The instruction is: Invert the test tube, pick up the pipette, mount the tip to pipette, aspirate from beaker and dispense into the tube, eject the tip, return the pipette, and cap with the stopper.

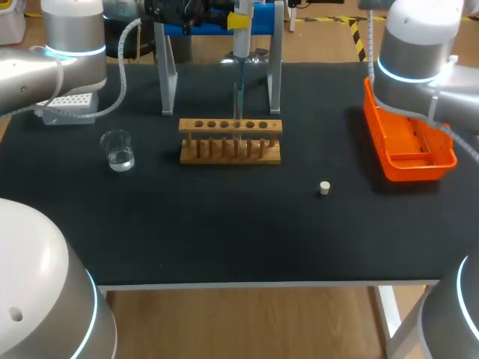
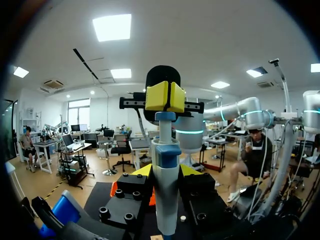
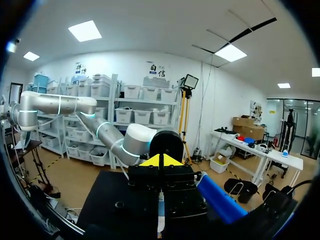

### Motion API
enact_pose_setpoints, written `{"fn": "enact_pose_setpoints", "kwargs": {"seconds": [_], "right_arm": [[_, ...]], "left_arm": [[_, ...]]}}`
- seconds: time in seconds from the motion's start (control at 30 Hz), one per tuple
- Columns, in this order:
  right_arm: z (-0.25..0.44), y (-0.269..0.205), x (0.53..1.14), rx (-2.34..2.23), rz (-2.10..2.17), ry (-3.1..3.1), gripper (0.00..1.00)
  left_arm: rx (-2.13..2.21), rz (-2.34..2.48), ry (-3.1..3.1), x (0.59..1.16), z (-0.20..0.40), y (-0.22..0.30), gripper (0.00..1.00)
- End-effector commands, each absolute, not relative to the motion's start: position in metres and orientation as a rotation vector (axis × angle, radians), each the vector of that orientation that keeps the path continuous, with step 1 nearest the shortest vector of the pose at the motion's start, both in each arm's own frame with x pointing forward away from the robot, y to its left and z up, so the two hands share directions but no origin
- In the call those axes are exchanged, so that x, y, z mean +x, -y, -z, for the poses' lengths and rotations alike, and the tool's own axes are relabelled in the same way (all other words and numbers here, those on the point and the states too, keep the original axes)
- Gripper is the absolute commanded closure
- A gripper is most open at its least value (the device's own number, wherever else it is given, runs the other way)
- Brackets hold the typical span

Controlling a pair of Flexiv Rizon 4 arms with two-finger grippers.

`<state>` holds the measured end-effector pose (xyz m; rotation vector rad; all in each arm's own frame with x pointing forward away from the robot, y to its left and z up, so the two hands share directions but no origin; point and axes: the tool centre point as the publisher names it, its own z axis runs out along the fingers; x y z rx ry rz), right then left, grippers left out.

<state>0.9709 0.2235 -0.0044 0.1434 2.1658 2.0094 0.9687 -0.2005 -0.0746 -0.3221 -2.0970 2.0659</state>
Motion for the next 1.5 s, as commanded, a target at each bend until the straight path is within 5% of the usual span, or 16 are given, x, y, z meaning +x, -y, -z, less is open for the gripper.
{"fn": "enact_pose_setpoints", "kwargs": {"seconds": [0.03, 1.5], "right_arm": [[0.007, -0.227, 0.972, 0.150, -2.018, -2.148, 1.00], [0.043, -0.231, 0.977, 0.227, -2.051, -2.187, 1.00]], "left_arm": [[-0.328, -2.064, 2.094, 0.971, 0.075, 0.200, 1.00], [-0.328, -2.064, 2.094, 0.971, 0.075, 0.200, 1.00]]}}
